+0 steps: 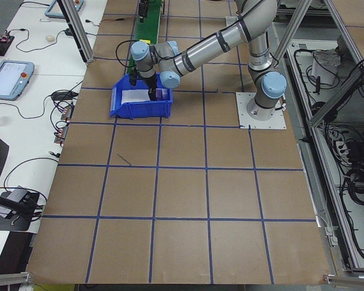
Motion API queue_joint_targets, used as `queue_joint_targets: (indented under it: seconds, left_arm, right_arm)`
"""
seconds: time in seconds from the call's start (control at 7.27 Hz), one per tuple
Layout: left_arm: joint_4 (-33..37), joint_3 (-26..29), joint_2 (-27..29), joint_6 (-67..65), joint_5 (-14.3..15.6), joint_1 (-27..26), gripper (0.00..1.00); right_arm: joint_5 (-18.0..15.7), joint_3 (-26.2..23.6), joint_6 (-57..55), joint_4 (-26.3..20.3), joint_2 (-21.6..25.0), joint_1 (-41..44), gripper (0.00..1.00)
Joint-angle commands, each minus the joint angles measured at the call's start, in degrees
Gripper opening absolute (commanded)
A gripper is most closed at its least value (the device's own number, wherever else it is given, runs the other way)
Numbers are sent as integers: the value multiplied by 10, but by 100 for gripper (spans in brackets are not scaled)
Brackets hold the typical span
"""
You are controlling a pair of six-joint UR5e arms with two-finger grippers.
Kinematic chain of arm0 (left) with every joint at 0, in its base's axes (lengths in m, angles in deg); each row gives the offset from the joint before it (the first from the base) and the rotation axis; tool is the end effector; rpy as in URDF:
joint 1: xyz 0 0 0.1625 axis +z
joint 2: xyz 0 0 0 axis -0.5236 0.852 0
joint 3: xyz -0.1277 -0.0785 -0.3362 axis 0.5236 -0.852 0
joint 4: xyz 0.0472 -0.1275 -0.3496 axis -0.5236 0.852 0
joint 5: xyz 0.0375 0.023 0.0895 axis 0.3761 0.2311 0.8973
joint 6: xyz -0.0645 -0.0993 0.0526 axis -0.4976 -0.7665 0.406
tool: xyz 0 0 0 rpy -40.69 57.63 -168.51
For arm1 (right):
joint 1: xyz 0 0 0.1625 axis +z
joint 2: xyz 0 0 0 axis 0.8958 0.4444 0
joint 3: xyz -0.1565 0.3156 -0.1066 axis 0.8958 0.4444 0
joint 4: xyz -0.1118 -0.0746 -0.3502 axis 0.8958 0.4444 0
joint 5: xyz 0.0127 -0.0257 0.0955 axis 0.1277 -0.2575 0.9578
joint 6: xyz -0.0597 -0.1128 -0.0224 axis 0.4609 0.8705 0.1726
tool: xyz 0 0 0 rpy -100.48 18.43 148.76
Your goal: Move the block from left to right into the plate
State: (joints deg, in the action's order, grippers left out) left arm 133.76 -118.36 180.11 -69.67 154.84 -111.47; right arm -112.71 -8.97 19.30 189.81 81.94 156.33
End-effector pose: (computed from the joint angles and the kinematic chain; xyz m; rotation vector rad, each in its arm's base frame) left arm -0.0438 -0.5410 0.1658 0.0389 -3.0745 -0.2142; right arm 0.1935 -0.5953 0.2699 0.2254 2.8596 -0.1872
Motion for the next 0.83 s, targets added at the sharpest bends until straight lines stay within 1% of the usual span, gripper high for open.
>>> queue_joint_targets:
  seconds: [0.0, 0.14, 0.28, 0.41, 0.55, 0.69]
  left_arm:
    - [6, 15, -3, -7, 6, 1, 29]
    - [14, 45, -11, -9, 22, 1, 26]
    - [67, 95, -18, -12, 21, 1, 26]
    - [120, 144, -29, -29, 17, 1, 26]
    - [156, 173, -38, -37, 19, -6, 29]
    - [162, 178, -55, -63, 14, -15, 29]
  right_arm:
    - [-1, -2, -42, 1, -2, 12, 100]
    - [-3, -4, -53, 1, -4, 12, 100]
    - [-16, -8, -53, 1, -4, 13, 100]
    - [-15, -14, -50, 1, -4, 15, 100]
    - [-15, -18, -50, 2, -4, 19, 100]
    - [-15, -18, -50, 3, -4, 23, 100]
